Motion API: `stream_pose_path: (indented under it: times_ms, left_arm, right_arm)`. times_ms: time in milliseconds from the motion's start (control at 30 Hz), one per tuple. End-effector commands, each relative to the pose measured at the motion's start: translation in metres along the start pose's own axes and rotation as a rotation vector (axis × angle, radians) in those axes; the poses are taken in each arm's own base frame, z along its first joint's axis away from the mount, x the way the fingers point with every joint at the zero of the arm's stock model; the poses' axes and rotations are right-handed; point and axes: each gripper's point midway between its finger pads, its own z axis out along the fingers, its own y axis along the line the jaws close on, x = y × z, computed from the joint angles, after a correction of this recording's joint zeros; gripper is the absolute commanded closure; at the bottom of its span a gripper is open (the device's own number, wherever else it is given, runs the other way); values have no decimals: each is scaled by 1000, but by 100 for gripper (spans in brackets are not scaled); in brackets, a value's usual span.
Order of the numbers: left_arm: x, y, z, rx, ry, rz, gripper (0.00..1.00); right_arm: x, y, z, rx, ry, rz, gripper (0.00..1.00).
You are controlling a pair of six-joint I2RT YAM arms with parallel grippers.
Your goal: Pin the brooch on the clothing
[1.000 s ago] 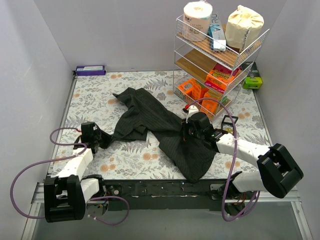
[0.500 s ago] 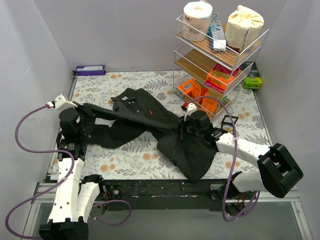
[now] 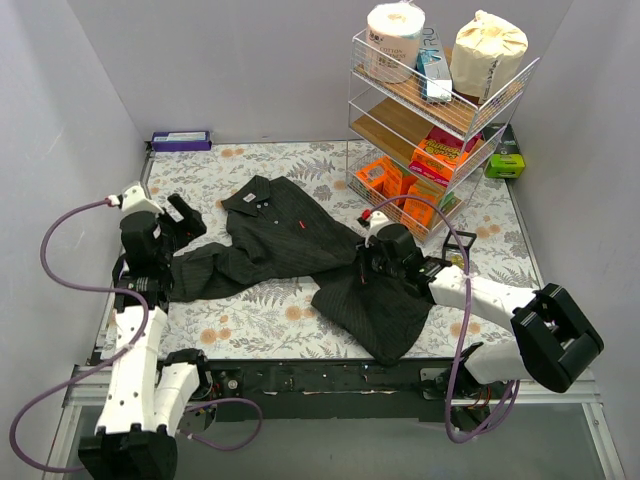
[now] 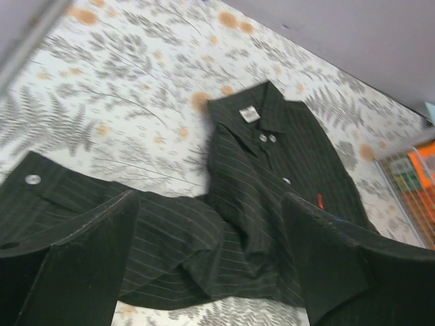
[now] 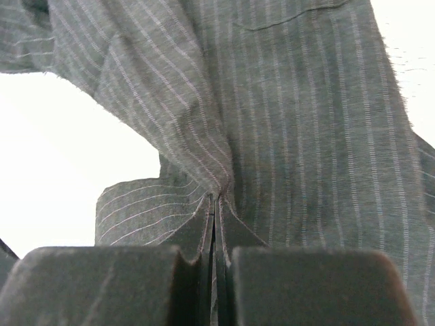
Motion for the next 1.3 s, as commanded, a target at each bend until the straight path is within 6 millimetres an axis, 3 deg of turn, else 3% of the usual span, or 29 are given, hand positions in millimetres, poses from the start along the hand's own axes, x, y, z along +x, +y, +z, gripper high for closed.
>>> stream_pose_path:
  times_ms: [0, 133, 233, 267, 300, 333, 400, 467, 500, 600, 767, 867, 967, 1000, 1067, 1100, 1167, 1233, 1267]
  left_arm:
    - [21, -49, 7, 232, 177, -99, 14]
    - [67, -60, 36, 294, 376, -143, 14]
    - [85, -63, 57, 305, 464, -142, 12]
    - [89, -62, 63, 302, 480, -139, 11]
    - [90, -61, 69, 302, 484, -125, 2]
    - [86, -63, 76, 303, 476, -112, 2]
    - [98, -47, 98, 230, 498, -66, 2]
    - [101, -36, 112, 177, 511, -17, 2]
    - [114, -32, 118, 165, 552, -17, 2]
    - [126, -44, 120, 244, 592, -48, 2]
    - [127, -64, 124, 358, 575, -122, 3]
    - [144, -70, 124, 408, 637, -143, 4]
    - [164, -64, 124, 401, 695, -147, 6]
    - [167, -64, 122, 403, 710, -150, 7]
    - [178, -71, 120, 419, 746, -150, 10]
    - [182, -75, 118, 431, 759, -141, 14]
    - [191, -84, 116, 457, 797, -126, 27]
    - [195, -85, 115, 465, 812, -122, 52]
    - [194, -85, 116, 464, 810, -120, 60]
  right_arm:
    - [-4, 33, -2, -86, -10, -55, 99]
    - [-2, 68, -2, -150, -3, -93, 99]
    - [5, 100, -3, -206, 11, -121, 99]
    - [4, 111, -1, -226, 13, -127, 99]
    - [9, 128, -3, -261, 23, -145, 99]
    - [11, 138, -3, -282, 27, -150, 99]
    - [24, 163, -1, -328, 58, -165, 99]
    - [36, 176, 4, -346, 88, -169, 99]
    - [42, 189, 3, -371, 101, -183, 99]
    - [57, 199, 7, -386, 143, -202, 99]
    - [63, 202, 11, -390, 166, -231, 99]
    - [65, 204, 13, -398, 175, -243, 99]
    - [59, 208, 14, -399, 168, -246, 79]
    - [57, 205, 13, -379, 170, -249, 64]
    - [40, 202, 11, -351, 134, -260, 49]
    - [38, 195, 10, -335, 143, -264, 39]
    - [14, 174, 9, -271, 94, -258, 34]
    - [-1, 153, 2, -232, 71, -248, 31]
    - [-9, 125, 5, -179, 61, -241, 29]
